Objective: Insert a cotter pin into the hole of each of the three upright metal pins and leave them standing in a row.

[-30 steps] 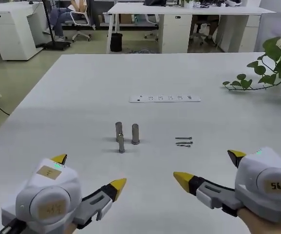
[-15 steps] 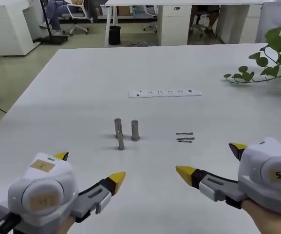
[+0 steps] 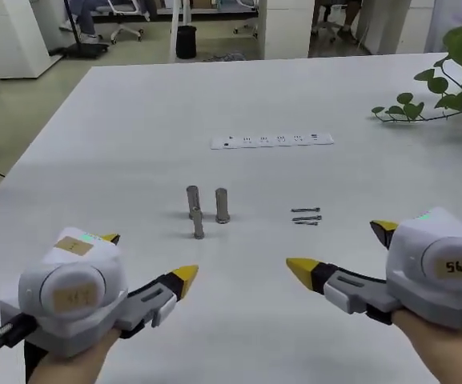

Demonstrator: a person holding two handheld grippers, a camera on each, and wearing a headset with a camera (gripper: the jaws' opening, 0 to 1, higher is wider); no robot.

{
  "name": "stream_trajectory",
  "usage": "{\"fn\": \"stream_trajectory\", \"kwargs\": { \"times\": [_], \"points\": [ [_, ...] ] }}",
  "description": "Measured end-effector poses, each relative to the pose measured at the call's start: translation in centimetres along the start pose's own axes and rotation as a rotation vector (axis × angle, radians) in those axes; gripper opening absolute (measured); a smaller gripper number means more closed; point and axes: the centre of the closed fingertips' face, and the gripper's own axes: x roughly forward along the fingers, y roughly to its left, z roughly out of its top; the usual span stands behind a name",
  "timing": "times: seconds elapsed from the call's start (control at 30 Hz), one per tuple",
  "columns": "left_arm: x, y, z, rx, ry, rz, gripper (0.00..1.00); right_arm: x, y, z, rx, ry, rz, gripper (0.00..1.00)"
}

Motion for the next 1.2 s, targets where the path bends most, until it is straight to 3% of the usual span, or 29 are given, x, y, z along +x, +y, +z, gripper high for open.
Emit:
{"fn": "stream_trajectory", "kwargs": {
  "times": [0.57,1.2],
  "points": [
    [7.4,-0.2,-0.3,0.004,0.007,-0.102,0.46,1.2,-0.1,-0.6,0.022,0.037,0.020,0.71],
    [12.4,0.3,-1.8,0.064,0.022,-0.144,0.28,2.5,-0.1,-0.8,0.048,0.042,0.004,0.69]
  ]
}}
